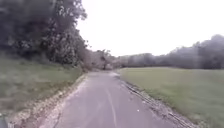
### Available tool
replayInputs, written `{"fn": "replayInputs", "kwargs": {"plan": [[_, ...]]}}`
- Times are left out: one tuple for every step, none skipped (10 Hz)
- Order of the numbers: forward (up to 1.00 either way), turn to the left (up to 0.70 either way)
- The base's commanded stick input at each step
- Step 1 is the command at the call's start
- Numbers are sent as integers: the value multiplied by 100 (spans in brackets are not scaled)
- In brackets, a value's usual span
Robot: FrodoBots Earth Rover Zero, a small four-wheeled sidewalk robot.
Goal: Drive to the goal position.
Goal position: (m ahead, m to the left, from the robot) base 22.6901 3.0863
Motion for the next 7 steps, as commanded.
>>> {"fn": "replayInputs", "kwargs": {"plan": [[100, 27], [100, 27], [100, 27], [100, 27], [100, 27], [100, 27], [100, 27]]}}
